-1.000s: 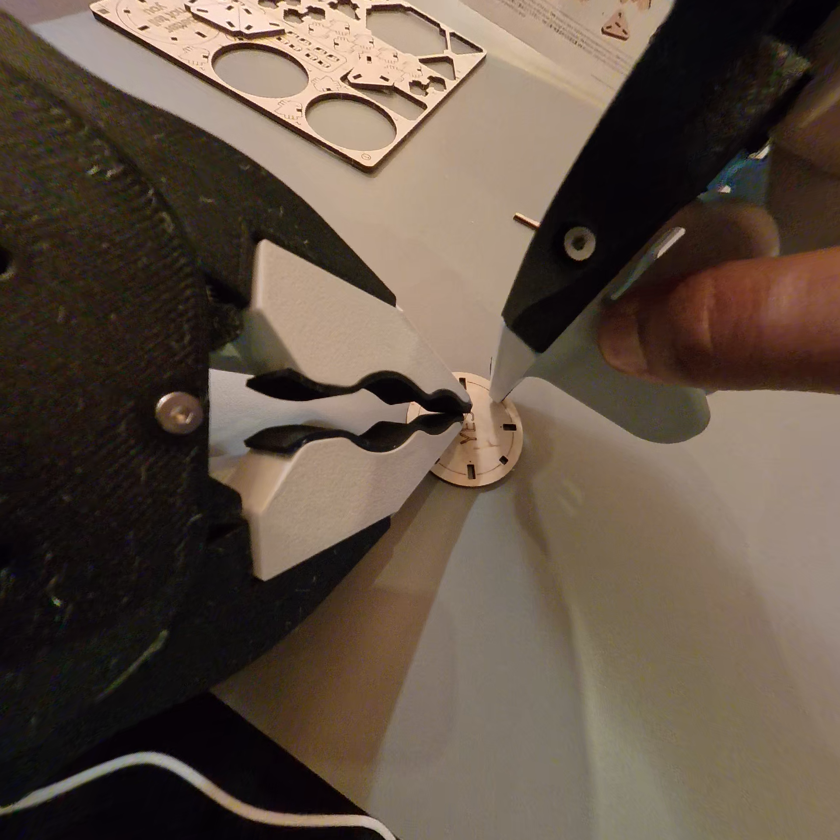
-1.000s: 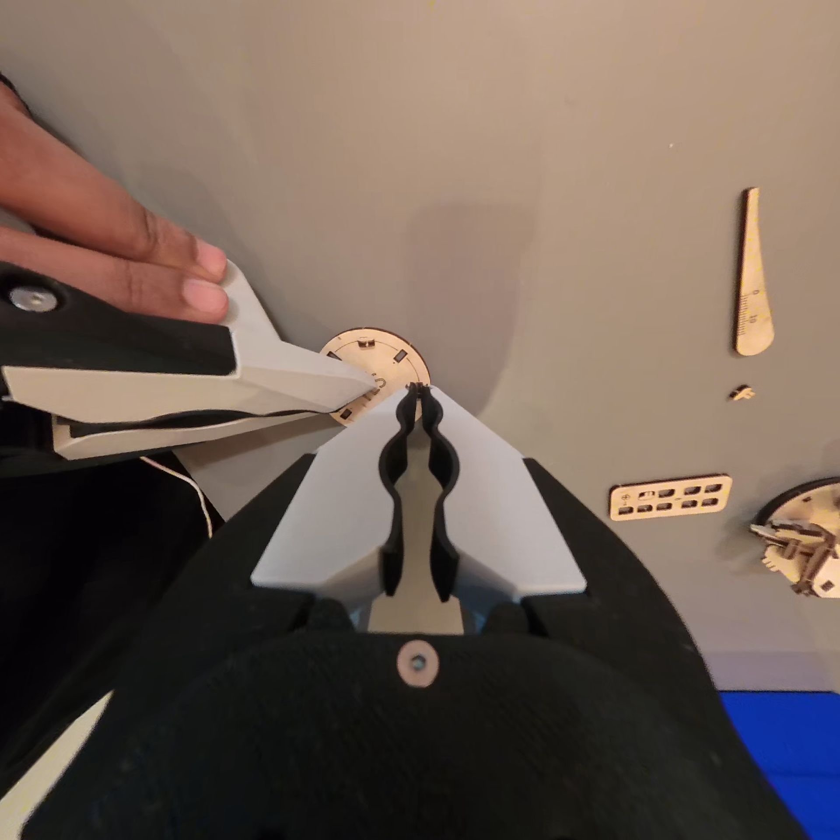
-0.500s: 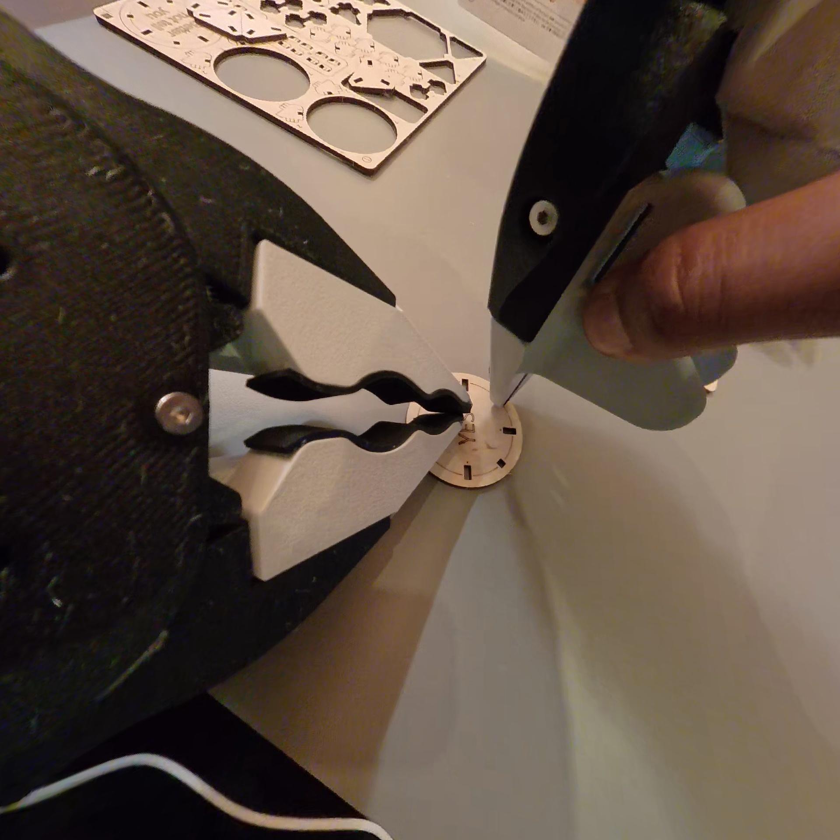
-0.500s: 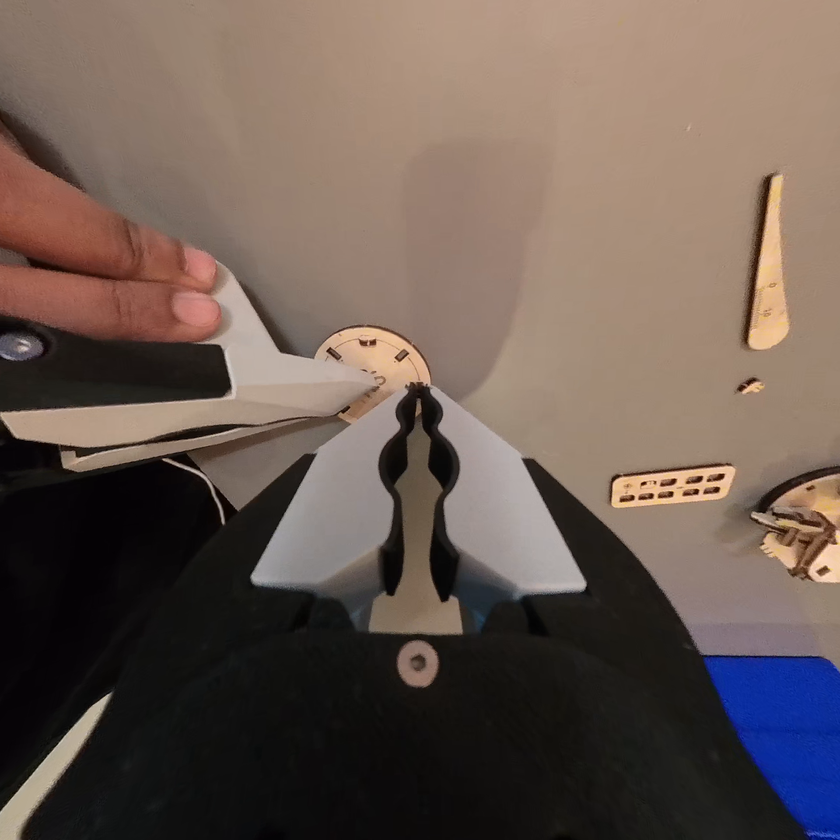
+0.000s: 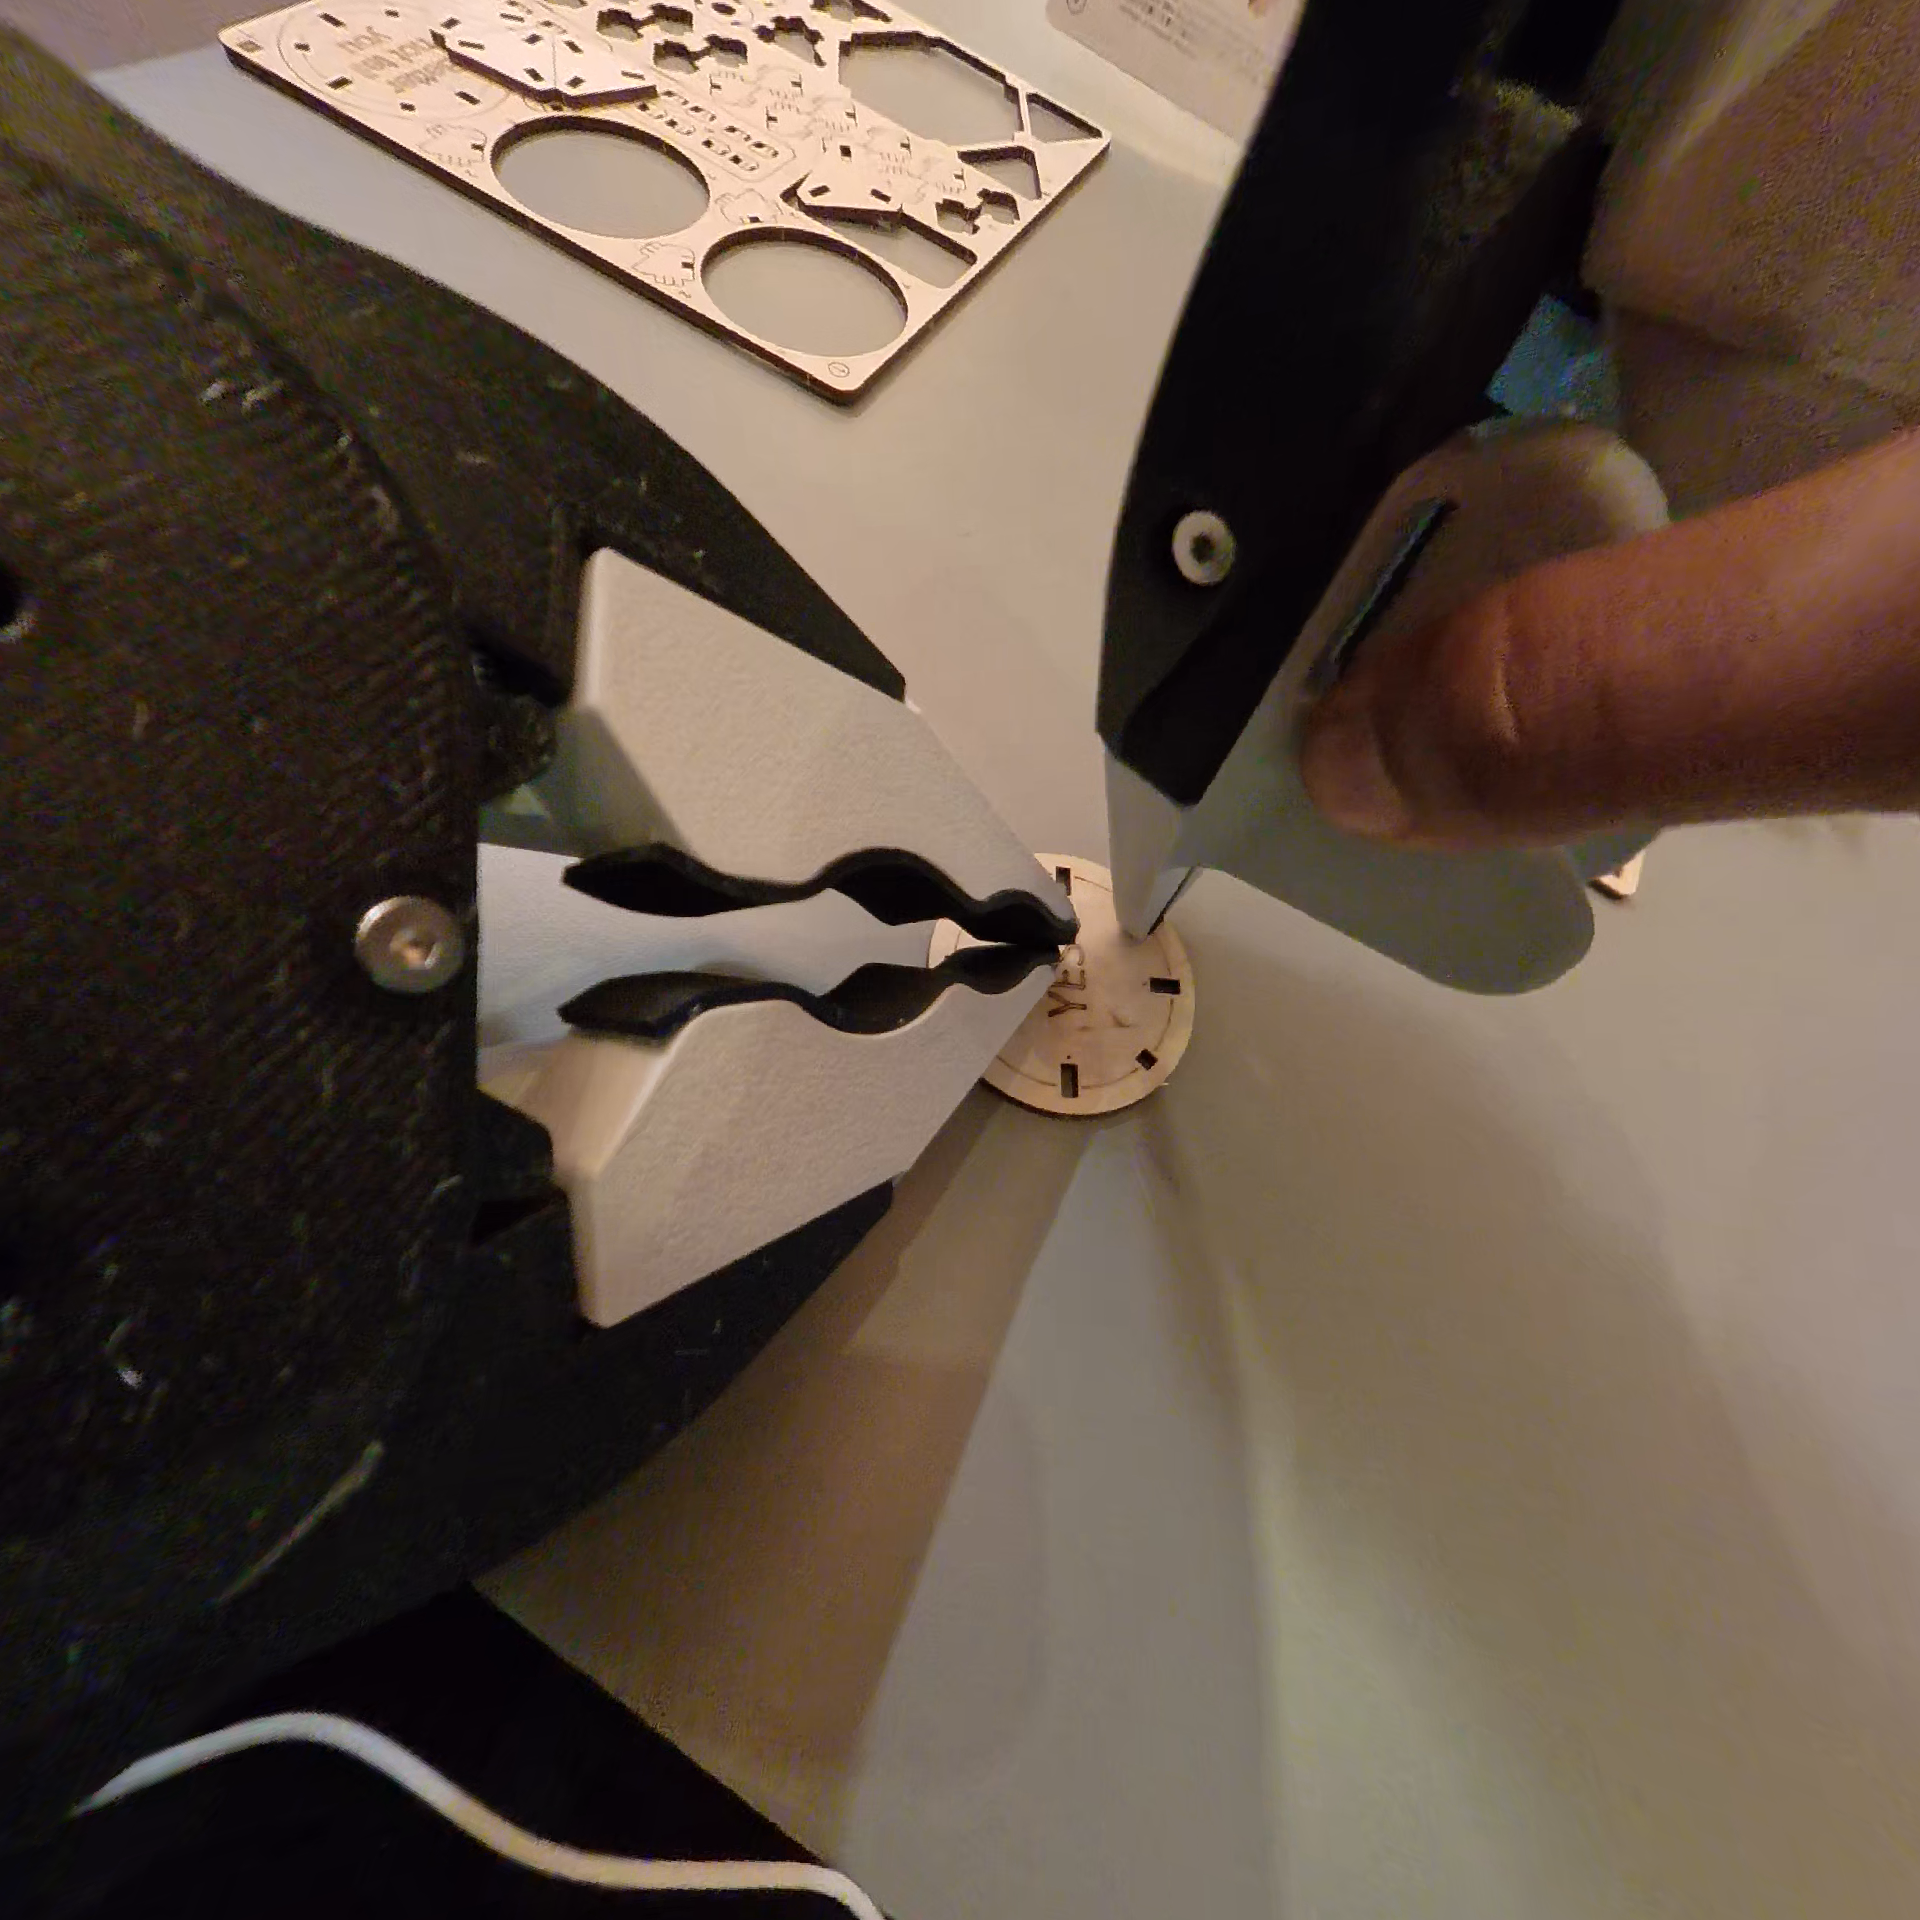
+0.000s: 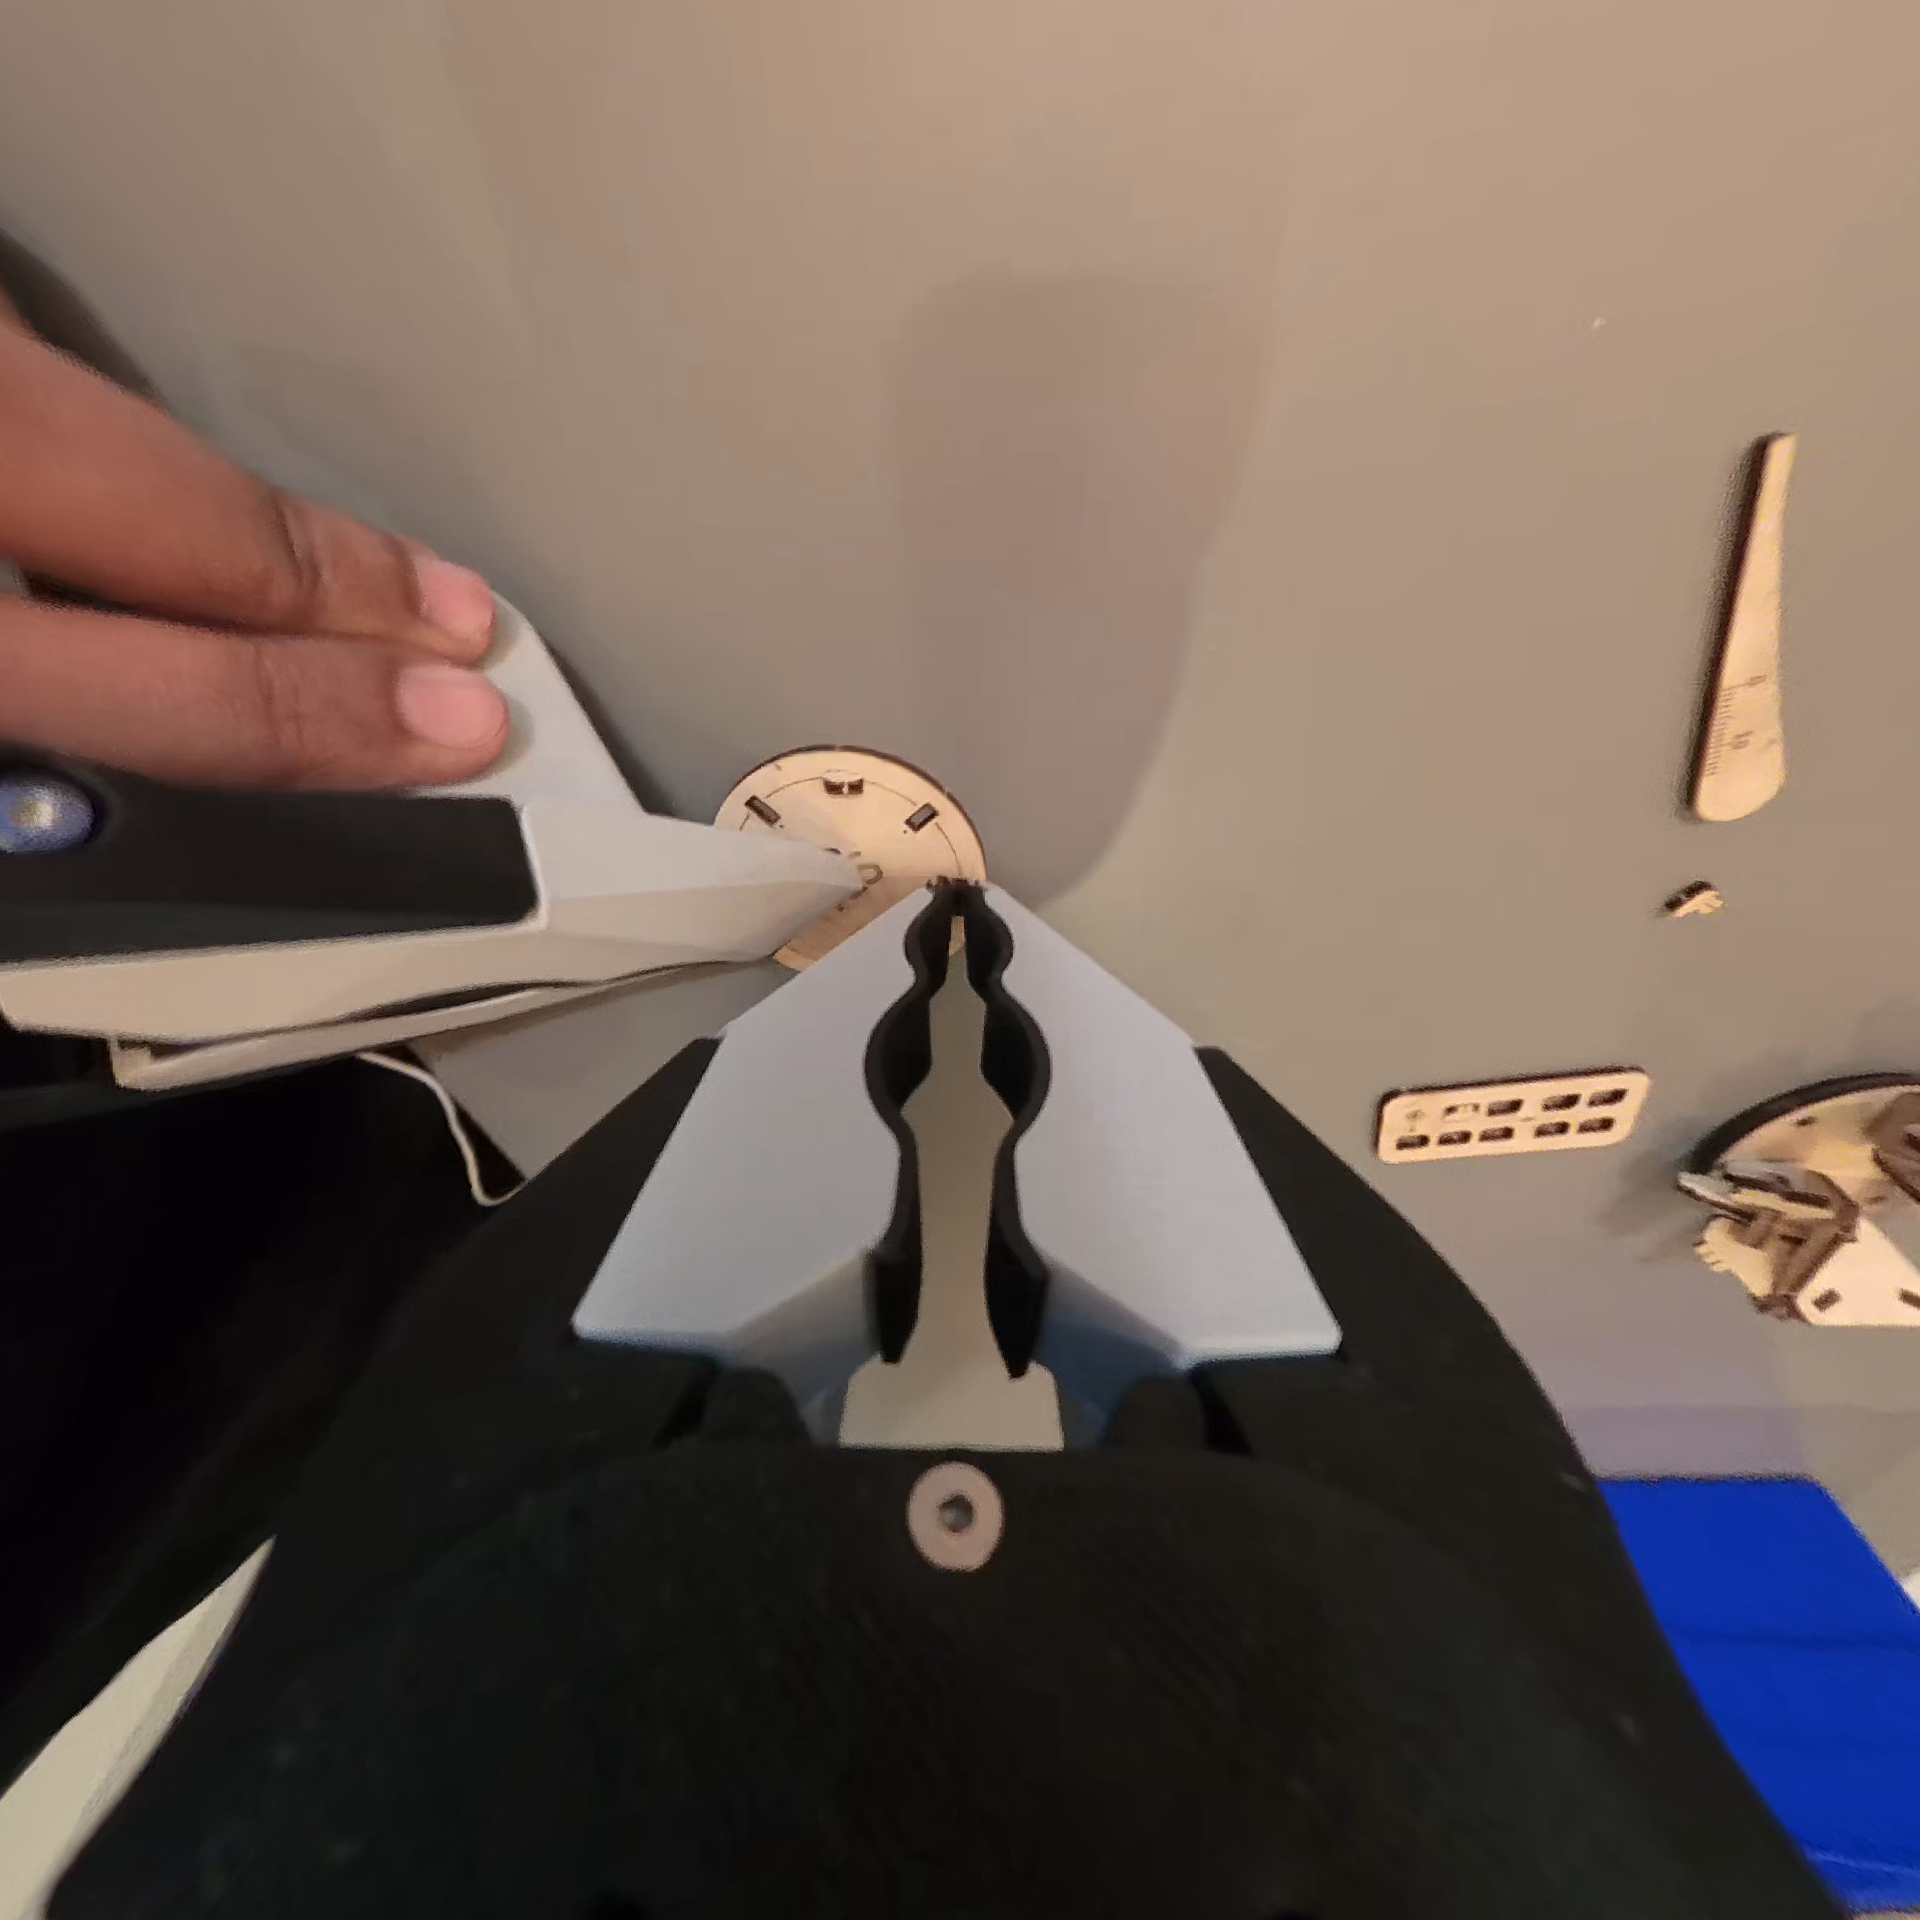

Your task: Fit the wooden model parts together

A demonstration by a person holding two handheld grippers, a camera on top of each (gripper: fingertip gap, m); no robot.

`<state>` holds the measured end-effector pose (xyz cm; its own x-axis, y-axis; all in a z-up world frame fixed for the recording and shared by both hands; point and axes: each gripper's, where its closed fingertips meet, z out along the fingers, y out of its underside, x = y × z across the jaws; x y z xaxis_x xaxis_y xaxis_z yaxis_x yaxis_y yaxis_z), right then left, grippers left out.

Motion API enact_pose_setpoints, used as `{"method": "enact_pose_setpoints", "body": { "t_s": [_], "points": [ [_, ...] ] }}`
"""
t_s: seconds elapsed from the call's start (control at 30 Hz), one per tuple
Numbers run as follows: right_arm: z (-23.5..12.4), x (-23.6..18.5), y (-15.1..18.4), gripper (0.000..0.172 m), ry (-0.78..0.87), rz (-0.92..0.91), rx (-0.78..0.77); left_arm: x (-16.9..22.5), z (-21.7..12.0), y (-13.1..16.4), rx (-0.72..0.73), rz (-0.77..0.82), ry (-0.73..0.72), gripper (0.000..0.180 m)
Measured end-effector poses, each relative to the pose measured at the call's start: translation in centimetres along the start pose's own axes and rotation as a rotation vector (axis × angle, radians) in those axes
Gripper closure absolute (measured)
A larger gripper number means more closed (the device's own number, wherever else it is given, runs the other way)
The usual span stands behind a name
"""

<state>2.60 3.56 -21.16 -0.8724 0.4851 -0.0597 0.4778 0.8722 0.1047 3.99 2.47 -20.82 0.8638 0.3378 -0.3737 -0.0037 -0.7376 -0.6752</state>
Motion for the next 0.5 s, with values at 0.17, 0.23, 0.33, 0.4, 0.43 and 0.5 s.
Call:
{"method": "enact_pose_setpoints", "body": {
  "t_s": [0.17, 0.23, 0.33, 0.4, 0.43, 0.5],
  "points": [
    [-0.3, -0.5, 0.0, 0.157, -0.055, 0.04, 0.065, 0.0, 0.0, 0.0, 0.0, 0.023, -0.02, 0.18],
    [-0.7, -0.4, 0.0, 0.151, -0.043, 0.033, 0.092, 0.0, 0.0, 0.0, 0.0, 0.023, -0.021, 0.18],
    [-1.3, -0.1, -0.6, 0.152, -0.004, -0.016, 0.18, 0.0, 0.0, 0.0, 0.0, 0.025, -0.023, 0.18],
    [-1.2, -0.3, -0.8, 0.16, 0.007, -0.052, 0.214, 0.0, 0.0, 0.0, 0.0, 0.026, -0.024, 0.18],
    [-1.0, -0.3, -0.7, 0.163, 0.012, -0.062, 0.215, 0.0, 0.0, 0.0, 0.0, 0.026, -0.023, 0.18],
    [-0.7, -0.2, -0.4, 0.165, 0.025, -0.063, 0.208, 0.0, 0.0, 0.0, 0.0, 0.025, -0.022, 0.18]
  ]
}}
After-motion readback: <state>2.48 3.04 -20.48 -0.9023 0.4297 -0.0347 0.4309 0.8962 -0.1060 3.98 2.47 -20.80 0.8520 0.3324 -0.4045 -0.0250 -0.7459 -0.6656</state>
